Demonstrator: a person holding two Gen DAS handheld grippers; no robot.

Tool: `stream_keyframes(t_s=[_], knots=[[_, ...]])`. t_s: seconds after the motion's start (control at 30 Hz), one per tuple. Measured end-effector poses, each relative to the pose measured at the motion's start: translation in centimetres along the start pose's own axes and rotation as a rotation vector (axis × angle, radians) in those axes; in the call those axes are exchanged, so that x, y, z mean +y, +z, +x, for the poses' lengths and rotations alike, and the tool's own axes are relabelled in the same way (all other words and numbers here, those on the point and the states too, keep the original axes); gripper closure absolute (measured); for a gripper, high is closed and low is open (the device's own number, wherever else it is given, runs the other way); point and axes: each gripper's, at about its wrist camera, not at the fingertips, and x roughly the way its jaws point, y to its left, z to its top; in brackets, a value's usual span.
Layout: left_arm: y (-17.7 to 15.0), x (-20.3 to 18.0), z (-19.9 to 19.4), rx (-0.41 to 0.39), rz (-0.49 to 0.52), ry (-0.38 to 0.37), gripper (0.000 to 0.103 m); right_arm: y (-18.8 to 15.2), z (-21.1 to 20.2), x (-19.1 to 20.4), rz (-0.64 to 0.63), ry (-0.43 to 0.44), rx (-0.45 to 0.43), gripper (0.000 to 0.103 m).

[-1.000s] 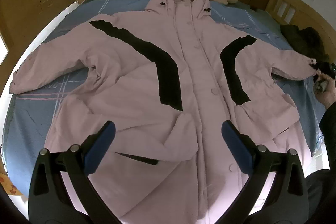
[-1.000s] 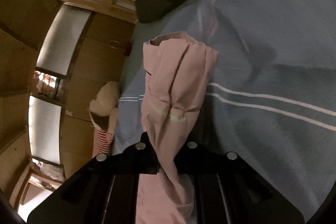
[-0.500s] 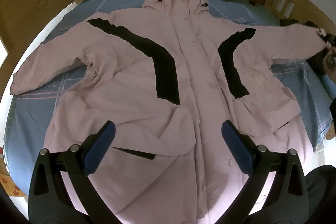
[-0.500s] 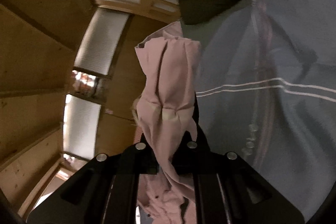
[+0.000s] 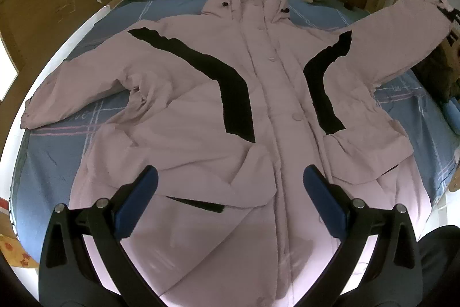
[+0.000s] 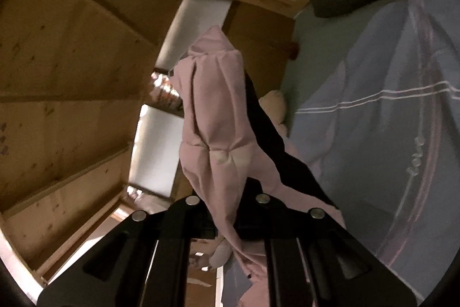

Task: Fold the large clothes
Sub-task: 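Lift the sleeve with the right tool and swing it over the jacket front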

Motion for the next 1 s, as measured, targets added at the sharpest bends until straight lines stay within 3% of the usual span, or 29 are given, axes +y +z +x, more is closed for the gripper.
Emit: stream_keyframes(t_s=[0.47, 1.0], knots=[[-0.2, 1.4, -0.6, -0.004, -0.012, 0.009, 0.002, -5.2, 2.9, 4.5, -0.002, 0.108, 0.094, 0.094], [-0.5, 2.3, -0.6, -0.004, -0.016, 0.012, 0.002, -15.8, 7.5, 9.5, -0.122, 0.185, 0.320, 0.094]])
